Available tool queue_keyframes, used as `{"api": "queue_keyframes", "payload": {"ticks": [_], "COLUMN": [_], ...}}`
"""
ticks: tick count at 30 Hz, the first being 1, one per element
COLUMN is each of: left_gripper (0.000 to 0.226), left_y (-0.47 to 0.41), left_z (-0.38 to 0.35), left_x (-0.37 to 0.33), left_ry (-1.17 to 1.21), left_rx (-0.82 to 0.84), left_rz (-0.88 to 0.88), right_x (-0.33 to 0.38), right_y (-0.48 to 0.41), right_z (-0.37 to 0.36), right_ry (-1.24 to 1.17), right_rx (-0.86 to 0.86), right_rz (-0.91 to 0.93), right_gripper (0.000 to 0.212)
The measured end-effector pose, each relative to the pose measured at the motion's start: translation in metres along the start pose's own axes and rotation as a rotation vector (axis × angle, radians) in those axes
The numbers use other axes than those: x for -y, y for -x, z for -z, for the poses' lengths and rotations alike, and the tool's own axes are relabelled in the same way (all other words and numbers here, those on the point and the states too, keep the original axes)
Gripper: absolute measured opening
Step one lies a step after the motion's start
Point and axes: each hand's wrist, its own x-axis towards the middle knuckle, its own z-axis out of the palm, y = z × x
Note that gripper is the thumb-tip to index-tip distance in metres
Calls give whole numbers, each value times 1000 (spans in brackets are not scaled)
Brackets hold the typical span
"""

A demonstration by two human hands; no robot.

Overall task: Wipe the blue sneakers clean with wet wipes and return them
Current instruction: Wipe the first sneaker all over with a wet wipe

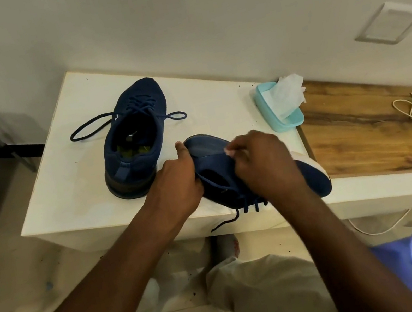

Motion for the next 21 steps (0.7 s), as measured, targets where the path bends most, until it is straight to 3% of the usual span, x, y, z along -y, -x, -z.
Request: {"api": "queue_keyframes", "payload": {"ticks": [4,10,14,16,19,21], "left_gripper": [81,61,58,42,18,14], "left_y": [1,-3,-5,-3,2,4], "left_z": [-1,0,-1,2,7,12], "left_x": [5,8,11,10,6,0], "left_ry": [-12,117,97,91,221,346], "left_rx": [3,-13,-14,-39,-147,-248], "left_rz": [4,-25,-18,-32,-93,-123], "right_x": [39,-21,17,32,14,-10], "right_y": [5,-8,0,-1,-12,-16], "right_z": [-10,9,-5,-9,-4,3], "right_ry": [-28,-34,-57,-29,-120,-236], "right_rx": [71,49,34,25,-29,-60], "right_rz": [330,-9,264,363,202,43], "right_gripper": [25,27,24,27,27,22]}}
